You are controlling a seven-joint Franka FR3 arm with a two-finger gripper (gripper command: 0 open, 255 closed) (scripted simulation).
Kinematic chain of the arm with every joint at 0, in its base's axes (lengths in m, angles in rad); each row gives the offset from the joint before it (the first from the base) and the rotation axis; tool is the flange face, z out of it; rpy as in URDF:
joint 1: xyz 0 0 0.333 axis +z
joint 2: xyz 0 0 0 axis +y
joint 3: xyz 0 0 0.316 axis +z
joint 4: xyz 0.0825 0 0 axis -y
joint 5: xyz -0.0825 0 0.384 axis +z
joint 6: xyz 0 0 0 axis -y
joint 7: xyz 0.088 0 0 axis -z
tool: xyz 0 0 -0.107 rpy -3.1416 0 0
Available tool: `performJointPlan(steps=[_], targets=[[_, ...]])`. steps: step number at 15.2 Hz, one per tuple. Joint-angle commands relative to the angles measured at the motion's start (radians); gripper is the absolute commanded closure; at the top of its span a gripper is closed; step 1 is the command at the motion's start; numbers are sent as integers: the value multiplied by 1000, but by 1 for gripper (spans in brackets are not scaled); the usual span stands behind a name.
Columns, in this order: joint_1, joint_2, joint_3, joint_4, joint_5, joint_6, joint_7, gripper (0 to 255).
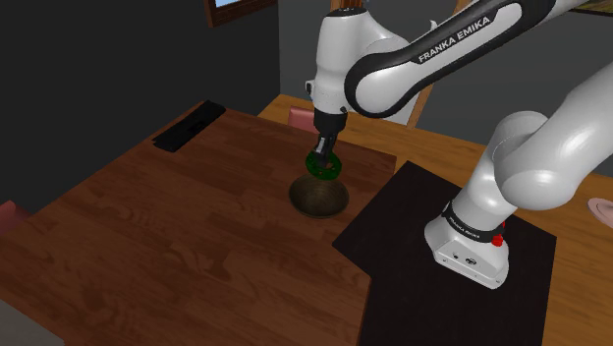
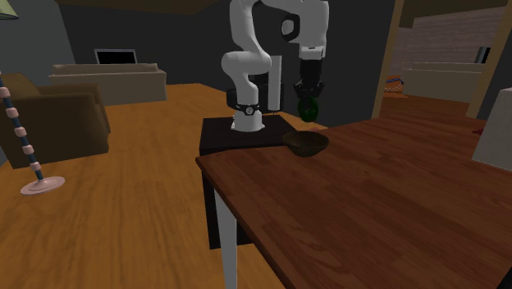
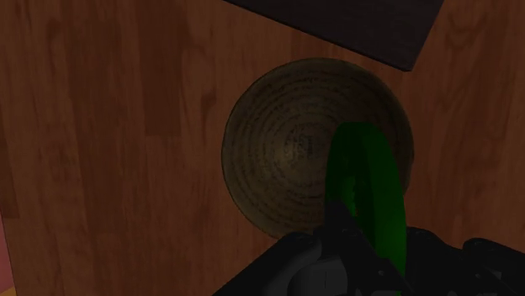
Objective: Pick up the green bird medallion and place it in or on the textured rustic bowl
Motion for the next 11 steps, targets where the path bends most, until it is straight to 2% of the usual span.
performJointPlan(steps=[1, 11], targets=[[1, 18, 4, -14, 0, 33, 3, 255], [-6, 139, 16, -60, -14, 199, 14, 255]])
